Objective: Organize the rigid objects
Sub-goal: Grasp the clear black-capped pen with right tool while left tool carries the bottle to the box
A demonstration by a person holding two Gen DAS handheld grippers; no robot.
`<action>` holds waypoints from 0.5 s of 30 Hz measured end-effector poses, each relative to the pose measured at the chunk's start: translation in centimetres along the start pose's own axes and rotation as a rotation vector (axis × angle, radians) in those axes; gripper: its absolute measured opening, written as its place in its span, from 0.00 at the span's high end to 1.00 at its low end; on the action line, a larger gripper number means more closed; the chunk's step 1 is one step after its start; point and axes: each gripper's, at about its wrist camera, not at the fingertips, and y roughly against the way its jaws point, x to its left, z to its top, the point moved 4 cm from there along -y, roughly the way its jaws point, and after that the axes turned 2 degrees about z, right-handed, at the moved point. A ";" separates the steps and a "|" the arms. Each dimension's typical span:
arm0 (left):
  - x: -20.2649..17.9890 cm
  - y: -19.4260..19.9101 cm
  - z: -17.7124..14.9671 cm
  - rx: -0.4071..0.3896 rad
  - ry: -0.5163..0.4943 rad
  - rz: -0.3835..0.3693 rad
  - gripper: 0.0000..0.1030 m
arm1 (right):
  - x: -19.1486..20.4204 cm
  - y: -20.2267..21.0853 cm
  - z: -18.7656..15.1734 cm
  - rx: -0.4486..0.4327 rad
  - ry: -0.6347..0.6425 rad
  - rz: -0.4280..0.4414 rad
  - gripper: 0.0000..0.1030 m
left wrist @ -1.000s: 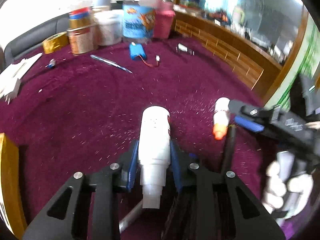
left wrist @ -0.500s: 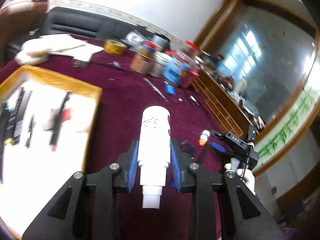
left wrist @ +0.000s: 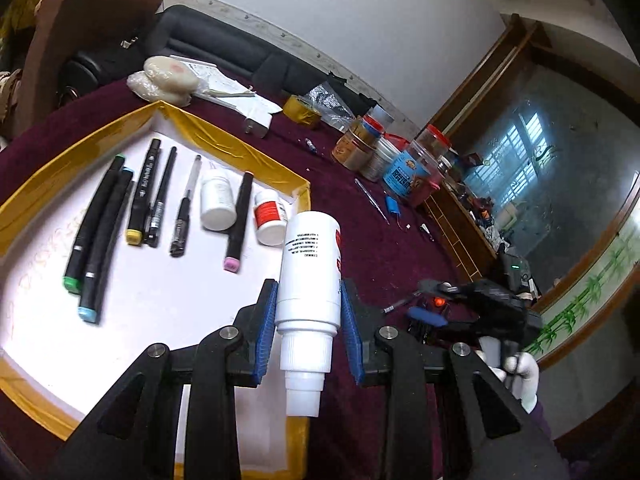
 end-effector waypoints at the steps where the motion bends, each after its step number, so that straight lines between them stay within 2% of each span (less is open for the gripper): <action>1: 0.2 0.2 0.0 -0.003 0.002 0.000 0.73 | -0.1 -0.6 0.1 -0.003 -0.004 -0.051 0.46; 5: 1.2 1.6 -0.3 -0.022 -0.006 0.018 0.73 | 0.3 -0.9 1.1 -0.081 0.046 -0.337 0.49; 8: 2.1 1.9 -0.3 -0.026 0.002 0.029 0.73 | 0.5 -1.9 2.0 -0.089 0.055 -0.431 0.48; 10: 2.8 1.5 -0.4 -0.012 0.021 0.035 0.73 | 1.2 -2.8 2.1 -0.090 0.112 -0.519 0.47; 12: 3.3 1.1 -0.5 0.009 0.036 0.047 0.73 | 2.3 -4.4 1.7 -0.087 0.221 -0.656 0.48; 15: 3.7 0.6 -0.8 0.035 0.043 0.066 0.73 | 2.4 -4.2 2.1 -0.123 0.225 -0.681 0.48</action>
